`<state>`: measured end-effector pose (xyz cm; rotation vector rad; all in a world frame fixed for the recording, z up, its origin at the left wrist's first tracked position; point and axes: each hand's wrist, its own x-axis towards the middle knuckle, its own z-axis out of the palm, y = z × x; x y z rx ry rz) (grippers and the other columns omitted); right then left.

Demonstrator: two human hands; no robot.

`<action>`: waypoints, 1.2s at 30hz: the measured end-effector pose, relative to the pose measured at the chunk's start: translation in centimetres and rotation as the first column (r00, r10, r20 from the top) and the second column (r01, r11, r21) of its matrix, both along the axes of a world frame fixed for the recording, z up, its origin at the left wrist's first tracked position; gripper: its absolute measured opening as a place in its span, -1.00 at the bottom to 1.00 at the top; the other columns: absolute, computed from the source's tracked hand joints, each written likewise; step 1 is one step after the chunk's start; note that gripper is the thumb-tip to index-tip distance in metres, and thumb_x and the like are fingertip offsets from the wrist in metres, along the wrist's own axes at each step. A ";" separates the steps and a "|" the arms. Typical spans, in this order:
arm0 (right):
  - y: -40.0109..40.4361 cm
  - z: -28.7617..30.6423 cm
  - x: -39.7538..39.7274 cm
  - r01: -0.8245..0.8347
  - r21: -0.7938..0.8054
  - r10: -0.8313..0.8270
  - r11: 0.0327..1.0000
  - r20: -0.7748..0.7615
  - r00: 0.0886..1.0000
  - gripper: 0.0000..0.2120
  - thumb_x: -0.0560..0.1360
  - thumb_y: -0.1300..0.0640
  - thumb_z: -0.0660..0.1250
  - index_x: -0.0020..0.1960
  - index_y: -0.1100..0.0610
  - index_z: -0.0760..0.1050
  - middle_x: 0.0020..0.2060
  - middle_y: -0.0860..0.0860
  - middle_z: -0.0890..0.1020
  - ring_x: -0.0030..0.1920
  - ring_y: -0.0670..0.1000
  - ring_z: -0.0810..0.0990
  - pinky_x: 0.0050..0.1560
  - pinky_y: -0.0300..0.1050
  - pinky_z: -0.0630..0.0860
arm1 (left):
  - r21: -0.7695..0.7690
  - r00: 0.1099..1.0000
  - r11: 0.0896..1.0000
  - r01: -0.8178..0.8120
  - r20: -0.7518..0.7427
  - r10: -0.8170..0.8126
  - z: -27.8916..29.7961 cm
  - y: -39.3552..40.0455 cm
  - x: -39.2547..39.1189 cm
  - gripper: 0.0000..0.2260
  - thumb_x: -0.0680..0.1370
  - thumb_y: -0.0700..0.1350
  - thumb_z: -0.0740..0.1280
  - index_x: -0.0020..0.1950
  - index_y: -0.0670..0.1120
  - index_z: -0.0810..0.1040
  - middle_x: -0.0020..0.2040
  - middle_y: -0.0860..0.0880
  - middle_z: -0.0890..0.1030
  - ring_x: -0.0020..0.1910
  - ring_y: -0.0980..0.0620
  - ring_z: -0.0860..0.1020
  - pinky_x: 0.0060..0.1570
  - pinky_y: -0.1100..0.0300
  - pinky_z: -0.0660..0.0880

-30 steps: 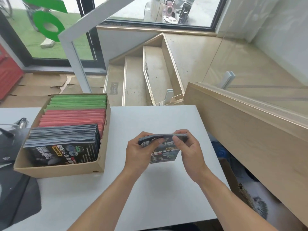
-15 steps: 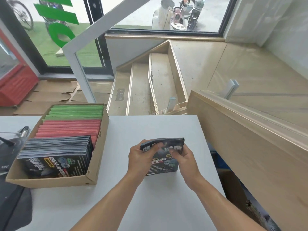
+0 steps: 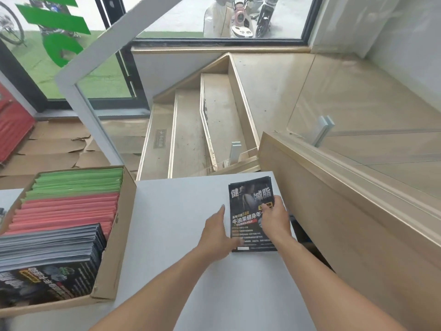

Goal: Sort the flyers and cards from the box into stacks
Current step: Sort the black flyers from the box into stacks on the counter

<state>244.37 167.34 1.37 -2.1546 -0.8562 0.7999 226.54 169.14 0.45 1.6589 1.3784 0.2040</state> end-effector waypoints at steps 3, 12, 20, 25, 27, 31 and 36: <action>2.1 -1.2 1.9 0.004 -0.102 0.003 0.995 0.072 0.997 -0.89 0.66 0.11 0.22 0.18 0.05 0.38 -0.07 0.05 0.61 -0.16 0.08 0.64 -0.16 0.11 0.65 | 0.058 0.985 0.987 0.148 -0.102 -0.142 -1.2 0.1 1.1 0.16 0.37 0.12 0.59 0.66 0.01 -0.20 0.65 0.07 -0.13 0.57 0.13 -0.34 0.57 0.10 -0.24; 5.1 -2.6 2.8 -0.046 -0.159 0.096 0.986 0.324 0.941 -0.40 0.65 0.14 0.20 0.62 0.16 0.04 0.38 0.16 0.36 0.37 0.16 0.32 0.36 0.09 0.36 | 0.148 0.979 0.969 0.197 -0.075 -0.187 -4.1 3.5 2.7 0.14 0.34 0.17 0.57 0.66 0.11 -0.17 0.66 0.07 -0.10 0.52 0.25 -0.44 0.52 0.05 -0.44; 7.0 -1.6 3.2 -0.036 -0.262 0.107 0.964 0.262 0.959 -0.24 0.58 0.19 0.23 0.65 0.14 -0.11 0.53 0.15 0.22 0.52 0.21 0.15 0.48 0.11 0.17 | 0.193 0.969 0.951 0.243 -0.100 -0.227 -4.5 4.9 3.4 0.10 0.35 0.24 0.53 0.65 0.15 -0.13 0.67 0.06 -0.10 0.49 0.29 -0.47 0.53 0.01 -0.41; 7.4 -1.2 3.4 -0.085 -0.325 0.180 0.942 0.274 0.945 -0.29 0.57 0.17 0.19 0.64 0.11 -0.05 0.53 0.13 0.19 0.50 0.16 0.18 0.38 0.13 0.31 | 0.207 0.959 0.936 0.285 -0.056 -0.279 -3.2 5.4 3.5 0.01 0.44 0.12 0.53 0.66 0.08 -0.10 0.49 0.25 -0.08 0.14 0.54 -0.63 0.50 0.10 -0.45; 7.6 -0.9 3.6 -0.105 -0.370 0.221 0.923 0.285 0.933 -0.33 0.56 0.16 0.19 0.62 0.10 0.03 0.52 0.14 0.21 0.48 0.17 0.21 0.32 0.13 0.35 | 0.213 0.955 0.931 0.296 -0.064 -0.289 -3.1 5.6 3.4 -0.01 0.45 0.11 0.52 0.66 0.08 -0.10 0.52 0.24 -0.08 0.16 0.52 -0.63 0.50 0.09 -0.45; 8.3 -0.3 3.8 -0.149 -0.441 0.300 0.885 0.296 0.907 -0.41 0.56 0.15 0.22 0.56 0.09 0.16 0.47 0.18 0.26 0.44 0.21 0.26 0.26 0.12 0.38 | 0.297 0.950 0.902 0.313 -0.086 -0.301 -4.0 5.3 3.2 -0.04 0.47 0.19 0.46 0.67 0.02 -0.07 0.65 0.09 0.02 0.54 0.26 -0.37 0.54 0.00 -0.40; 8.9 0.2 3.8 -0.154 -0.494 0.340 0.855 0.311 0.888 -0.41 0.57 0.10 0.24 0.56 0.09 0.15 0.46 0.19 0.27 0.43 0.23 0.29 0.26 0.13 0.39 | 0.385 0.944 0.862 0.328 -0.092 -0.318 -4.8 5.1 2.9 -0.10 0.50 0.20 0.39 0.66 -0.04 -0.05 0.65 0.06 0.10 0.61 0.17 -0.22 0.55 -0.06 -0.35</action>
